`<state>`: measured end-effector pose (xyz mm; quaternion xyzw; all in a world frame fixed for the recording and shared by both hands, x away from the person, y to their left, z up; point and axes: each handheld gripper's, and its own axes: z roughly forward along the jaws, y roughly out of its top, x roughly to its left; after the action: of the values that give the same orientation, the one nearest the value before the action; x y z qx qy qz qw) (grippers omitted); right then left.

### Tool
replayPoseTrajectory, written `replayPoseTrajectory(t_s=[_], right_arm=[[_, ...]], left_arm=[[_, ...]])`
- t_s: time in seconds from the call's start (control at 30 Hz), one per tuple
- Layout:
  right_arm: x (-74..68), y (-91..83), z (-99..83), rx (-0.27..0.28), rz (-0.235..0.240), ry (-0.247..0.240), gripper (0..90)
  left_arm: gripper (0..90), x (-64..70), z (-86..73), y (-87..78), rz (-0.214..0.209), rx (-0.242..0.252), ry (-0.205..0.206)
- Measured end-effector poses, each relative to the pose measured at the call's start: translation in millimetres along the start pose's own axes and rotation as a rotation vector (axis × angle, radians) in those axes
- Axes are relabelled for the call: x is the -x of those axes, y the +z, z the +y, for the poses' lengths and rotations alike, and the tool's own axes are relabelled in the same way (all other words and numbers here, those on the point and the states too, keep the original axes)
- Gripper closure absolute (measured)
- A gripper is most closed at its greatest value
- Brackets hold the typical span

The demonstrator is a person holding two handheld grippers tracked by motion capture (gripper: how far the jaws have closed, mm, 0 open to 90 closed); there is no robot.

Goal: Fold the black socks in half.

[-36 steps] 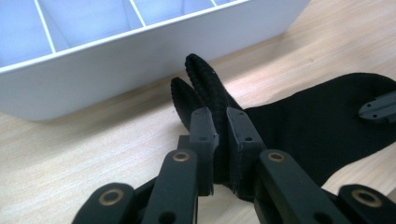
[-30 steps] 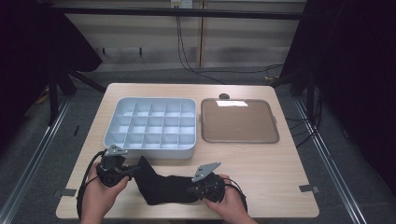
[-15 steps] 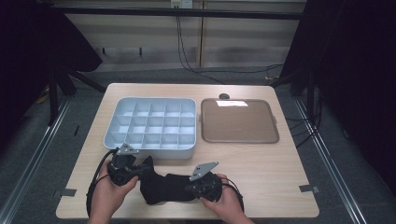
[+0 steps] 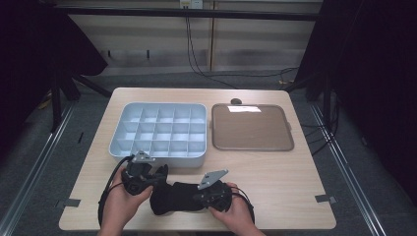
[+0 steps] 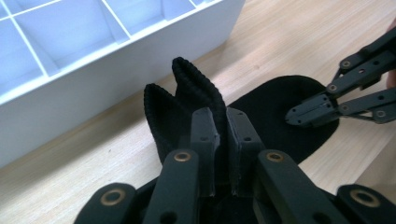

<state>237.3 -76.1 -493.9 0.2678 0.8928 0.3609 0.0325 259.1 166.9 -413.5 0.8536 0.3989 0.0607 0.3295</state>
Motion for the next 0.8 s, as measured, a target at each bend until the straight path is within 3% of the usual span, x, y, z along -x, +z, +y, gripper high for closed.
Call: replayPoseTrajectory(t_s=[0.8], right_arm=[[4.0, 6.7, 6.7, 0.012, 0.007, 0.014, 90.0]], left_arm=[[82.5, 11.5, 2.5, 13.0, -0.054, -0.020, 0.024]])
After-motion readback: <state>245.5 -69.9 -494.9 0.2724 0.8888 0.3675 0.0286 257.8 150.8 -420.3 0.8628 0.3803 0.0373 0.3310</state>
